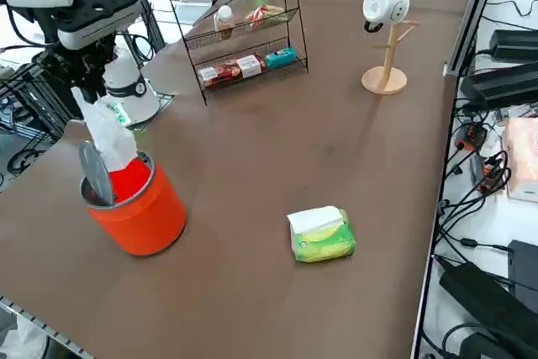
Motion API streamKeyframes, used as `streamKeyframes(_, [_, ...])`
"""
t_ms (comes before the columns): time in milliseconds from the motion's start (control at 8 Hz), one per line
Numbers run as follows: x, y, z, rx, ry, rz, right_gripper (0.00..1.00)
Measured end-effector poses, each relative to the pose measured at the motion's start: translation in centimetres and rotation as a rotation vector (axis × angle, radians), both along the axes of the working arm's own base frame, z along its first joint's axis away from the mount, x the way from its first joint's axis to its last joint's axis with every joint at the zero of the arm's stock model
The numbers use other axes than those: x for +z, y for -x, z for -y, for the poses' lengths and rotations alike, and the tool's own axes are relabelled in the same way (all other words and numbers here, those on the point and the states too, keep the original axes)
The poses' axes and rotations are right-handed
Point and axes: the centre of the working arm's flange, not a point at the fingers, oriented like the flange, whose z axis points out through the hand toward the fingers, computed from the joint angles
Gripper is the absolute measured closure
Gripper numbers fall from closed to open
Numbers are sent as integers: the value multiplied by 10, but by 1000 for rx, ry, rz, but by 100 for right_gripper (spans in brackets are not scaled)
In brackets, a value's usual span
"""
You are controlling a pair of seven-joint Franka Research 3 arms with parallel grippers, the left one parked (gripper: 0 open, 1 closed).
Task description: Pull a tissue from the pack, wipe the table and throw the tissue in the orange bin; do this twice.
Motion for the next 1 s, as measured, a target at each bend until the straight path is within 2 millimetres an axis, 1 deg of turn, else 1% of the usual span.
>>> streamKeyframes(250, [-11, 2, 9, 16, 1, -39, 98])
streamKeyframes(500, [-30, 0, 21, 16, -18, -76, 98])
streamKeyframes(750, [-54, -7, 28, 16, -35, -116, 98])
streamKeyframes(1000, [-76, -16, 29, 24, -49, -149, 97])
